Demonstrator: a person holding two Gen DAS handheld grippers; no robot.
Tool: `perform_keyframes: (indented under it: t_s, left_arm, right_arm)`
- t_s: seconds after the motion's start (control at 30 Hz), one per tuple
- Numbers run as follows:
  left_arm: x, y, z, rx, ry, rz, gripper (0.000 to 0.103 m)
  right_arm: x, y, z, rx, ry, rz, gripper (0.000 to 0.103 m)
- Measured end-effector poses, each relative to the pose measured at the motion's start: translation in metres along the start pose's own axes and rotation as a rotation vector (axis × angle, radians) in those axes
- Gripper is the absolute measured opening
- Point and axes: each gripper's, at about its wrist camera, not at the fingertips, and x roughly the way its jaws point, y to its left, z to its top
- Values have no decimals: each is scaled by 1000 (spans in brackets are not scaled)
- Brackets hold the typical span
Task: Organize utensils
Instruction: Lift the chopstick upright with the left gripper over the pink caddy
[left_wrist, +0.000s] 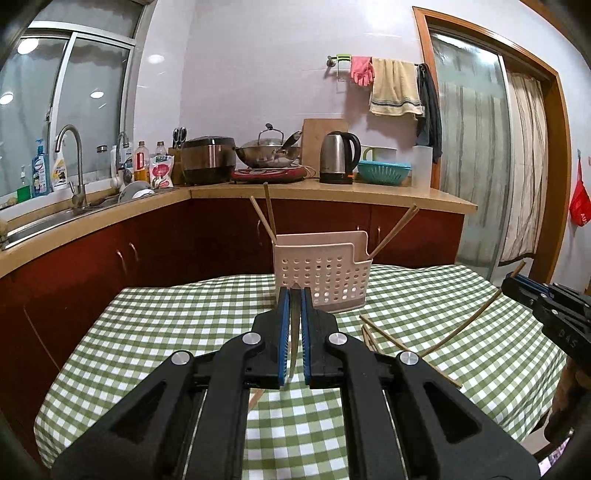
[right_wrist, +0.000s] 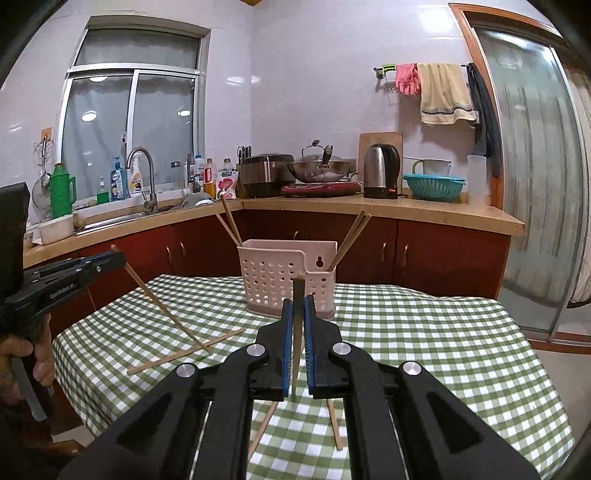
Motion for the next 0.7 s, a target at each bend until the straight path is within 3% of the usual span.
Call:
perform_keyframes:
  t_s: [0.5, 0.7]
  left_arm:
    - [26, 11, 25, -32, -4, -57, 6]
    - [29, 15, 52, -37, -48, -83, 6]
  right_arm:
    - [27, -2, 29, 8, -31, 24, 7]
    - [28, -4, 52, 4, -86, 39, 7]
